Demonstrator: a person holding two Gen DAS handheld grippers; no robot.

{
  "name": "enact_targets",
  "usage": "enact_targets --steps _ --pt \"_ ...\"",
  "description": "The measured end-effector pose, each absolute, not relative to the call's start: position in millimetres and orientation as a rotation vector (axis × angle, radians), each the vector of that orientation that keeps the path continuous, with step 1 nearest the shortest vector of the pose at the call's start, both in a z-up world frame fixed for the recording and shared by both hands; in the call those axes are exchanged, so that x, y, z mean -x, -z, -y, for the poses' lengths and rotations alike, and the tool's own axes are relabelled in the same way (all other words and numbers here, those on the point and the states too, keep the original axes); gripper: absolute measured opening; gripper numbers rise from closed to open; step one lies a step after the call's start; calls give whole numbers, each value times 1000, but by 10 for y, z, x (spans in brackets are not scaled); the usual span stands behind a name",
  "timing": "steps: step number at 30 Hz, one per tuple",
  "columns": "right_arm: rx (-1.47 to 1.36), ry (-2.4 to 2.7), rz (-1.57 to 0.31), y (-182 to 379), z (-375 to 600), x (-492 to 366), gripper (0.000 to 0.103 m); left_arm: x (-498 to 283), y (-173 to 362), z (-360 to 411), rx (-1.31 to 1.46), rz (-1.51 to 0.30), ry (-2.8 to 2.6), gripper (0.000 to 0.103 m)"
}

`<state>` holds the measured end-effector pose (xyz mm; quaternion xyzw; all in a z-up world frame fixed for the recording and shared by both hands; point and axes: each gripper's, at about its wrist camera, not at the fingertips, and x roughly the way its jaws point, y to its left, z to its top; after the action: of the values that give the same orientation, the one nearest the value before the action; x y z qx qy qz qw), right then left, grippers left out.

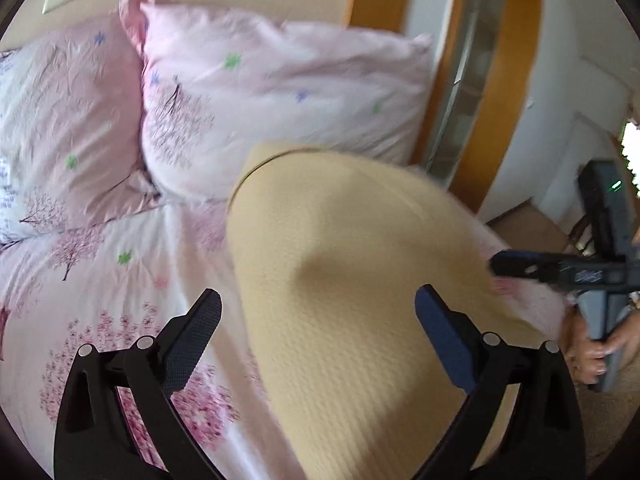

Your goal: Fold large clothes

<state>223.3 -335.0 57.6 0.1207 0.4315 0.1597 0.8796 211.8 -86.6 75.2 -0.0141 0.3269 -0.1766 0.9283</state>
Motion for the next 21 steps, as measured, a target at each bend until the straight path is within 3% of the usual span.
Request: enact_targets --steps 5,21 --pt "-228 -317 -1096 -137 3219 -2536 77 -2242 -582 932 1 -720 348 99" --pt "-259 -326 -1107 29 3206 -2582 82 -2240 -531 1020 -54 -676 333 102"
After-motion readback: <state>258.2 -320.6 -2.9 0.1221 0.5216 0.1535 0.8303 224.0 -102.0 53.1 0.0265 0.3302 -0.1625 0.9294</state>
